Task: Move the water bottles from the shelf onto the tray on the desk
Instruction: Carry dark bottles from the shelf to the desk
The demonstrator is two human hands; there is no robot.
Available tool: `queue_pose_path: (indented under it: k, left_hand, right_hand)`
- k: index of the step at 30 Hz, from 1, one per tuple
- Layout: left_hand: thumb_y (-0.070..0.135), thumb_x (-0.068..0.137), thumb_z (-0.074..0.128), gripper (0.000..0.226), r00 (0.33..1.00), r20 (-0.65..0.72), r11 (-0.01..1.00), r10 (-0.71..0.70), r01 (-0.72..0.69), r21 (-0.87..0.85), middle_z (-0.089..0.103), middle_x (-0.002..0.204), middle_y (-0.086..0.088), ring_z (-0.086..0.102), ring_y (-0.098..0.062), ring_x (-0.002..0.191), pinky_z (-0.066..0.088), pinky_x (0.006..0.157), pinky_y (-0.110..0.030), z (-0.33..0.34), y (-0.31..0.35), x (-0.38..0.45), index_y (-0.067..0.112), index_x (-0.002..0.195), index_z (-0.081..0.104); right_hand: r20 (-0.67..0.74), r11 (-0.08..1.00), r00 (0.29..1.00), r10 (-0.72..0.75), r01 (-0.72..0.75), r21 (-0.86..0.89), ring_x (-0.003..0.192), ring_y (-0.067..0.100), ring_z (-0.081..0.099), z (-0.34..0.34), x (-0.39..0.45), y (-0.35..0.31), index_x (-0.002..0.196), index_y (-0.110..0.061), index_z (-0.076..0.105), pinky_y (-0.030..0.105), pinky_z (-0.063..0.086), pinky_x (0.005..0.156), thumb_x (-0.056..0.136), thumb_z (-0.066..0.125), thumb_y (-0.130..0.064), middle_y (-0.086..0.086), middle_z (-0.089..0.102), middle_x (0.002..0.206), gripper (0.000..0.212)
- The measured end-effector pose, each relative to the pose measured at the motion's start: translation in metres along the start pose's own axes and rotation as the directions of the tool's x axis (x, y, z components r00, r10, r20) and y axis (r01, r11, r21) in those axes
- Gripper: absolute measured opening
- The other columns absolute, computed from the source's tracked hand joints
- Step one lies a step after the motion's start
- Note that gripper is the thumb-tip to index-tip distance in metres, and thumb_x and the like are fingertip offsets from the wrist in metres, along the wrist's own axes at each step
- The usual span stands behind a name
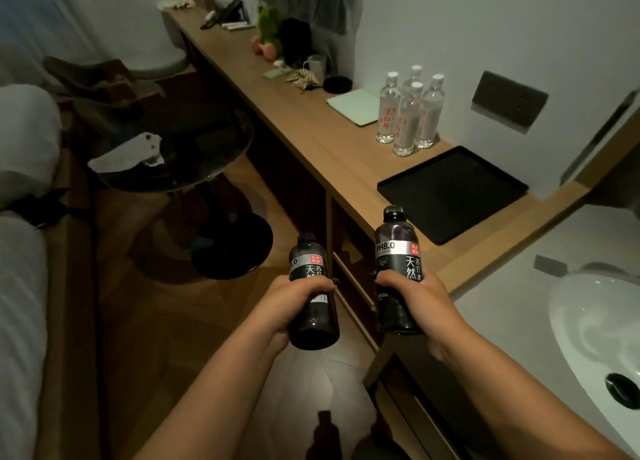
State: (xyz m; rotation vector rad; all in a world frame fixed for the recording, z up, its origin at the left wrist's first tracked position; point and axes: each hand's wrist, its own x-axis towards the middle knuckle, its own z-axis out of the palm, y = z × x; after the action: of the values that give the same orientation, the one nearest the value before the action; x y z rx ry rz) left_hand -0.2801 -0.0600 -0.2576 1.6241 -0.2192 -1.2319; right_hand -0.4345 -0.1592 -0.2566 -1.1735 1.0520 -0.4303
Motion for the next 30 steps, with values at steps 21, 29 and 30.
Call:
queue_pose_path:
  k: [21, 29, 30]
  left_hand:
    - [0.039, 0.084, 0.059, 0.040, 0.986, 0.095, 0.918, -0.140, 0.165, -0.360, 0.062, 0.073, -0.010, 0.062, -0.025, 0.064, 0.053, 0.061, -0.033, 0.052, 0.165, 0.247, 0.007, 0.108, 0.060]
    - [0.041, 0.081, 0.063, 0.041, 0.974, 0.158, 0.956, -0.161, 0.194, -0.221, 0.064, 0.077, -0.012, 0.064, -0.027, 0.065, 0.053, 0.059, -0.033, 0.065, 0.235, 0.366, 0.009, 0.105, 0.060]
    - [0.041, 0.079, 0.065, 0.043, 0.978, 0.151, 0.965, -0.144, 0.173, -0.198, 0.066, 0.079, -0.013, 0.065, -0.027, 0.065, 0.054, 0.060, -0.034, 0.064, 0.244, 0.385, 0.008, 0.107, 0.060]
  right_hand:
    - [-0.166, 0.997, 0.985, 0.046, -0.055, -0.048, 0.087, 0.025, 0.067, -0.020, 0.239, -0.099, 0.102, -0.025, 0.055, 0.040, 0.056, 0.080, 0.075, 0.069, -0.043, 0.008, 0.067, 0.098, 0.035]
    - [-0.334, 0.999, 0.942, 0.034, -0.019, 0.046, 0.088, 0.026, 0.068, -0.012, 0.331, -0.130, 0.102, -0.030, 0.057, 0.047, 0.056, 0.083, 0.068, 0.072, -0.044, 0.007, 0.069, 0.098, 0.040]
    - [-0.366, 0.998, 0.930, 0.029, -0.008, 0.059, 0.088, 0.025, 0.068, -0.009, 0.344, -0.133, 0.101, -0.032, 0.057, 0.046, 0.056, 0.083, 0.069, 0.072, -0.042, 0.007, 0.069, 0.098, 0.036]
